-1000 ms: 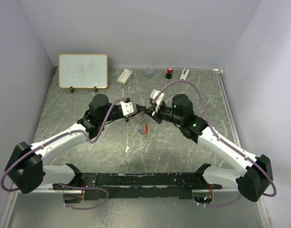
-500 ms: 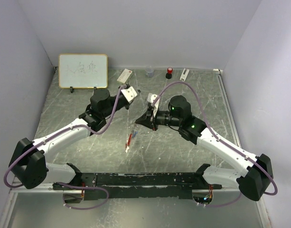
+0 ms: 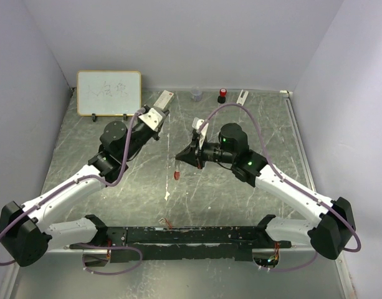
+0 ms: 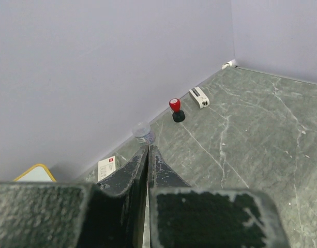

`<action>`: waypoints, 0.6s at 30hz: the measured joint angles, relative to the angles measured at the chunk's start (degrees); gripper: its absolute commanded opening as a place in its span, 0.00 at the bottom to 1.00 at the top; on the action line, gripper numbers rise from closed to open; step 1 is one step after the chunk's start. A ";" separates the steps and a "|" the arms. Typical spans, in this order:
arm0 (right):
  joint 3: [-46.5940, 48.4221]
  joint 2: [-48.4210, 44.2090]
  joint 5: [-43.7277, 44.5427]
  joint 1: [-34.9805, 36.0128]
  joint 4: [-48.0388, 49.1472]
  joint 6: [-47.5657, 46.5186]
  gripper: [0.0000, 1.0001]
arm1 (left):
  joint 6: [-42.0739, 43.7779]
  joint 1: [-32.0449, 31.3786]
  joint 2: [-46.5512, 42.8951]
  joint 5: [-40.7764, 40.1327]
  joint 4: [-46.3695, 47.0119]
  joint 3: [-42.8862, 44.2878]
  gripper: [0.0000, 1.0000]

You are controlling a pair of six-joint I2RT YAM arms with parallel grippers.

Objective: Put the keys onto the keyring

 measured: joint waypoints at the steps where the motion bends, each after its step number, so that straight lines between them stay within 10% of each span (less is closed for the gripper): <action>1: 0.00 0.04 0.46 -0.09 0.22 0.04 0.00 | -0.37 0.00 -0.46 -0.07 0.00 -0.33 0.13; 18: -2.23 2.75 19.91 -0.39 1.68 2.03 0.00 | -11.61 0.00 -5.75 0.02 -0.02 -13.55 0.13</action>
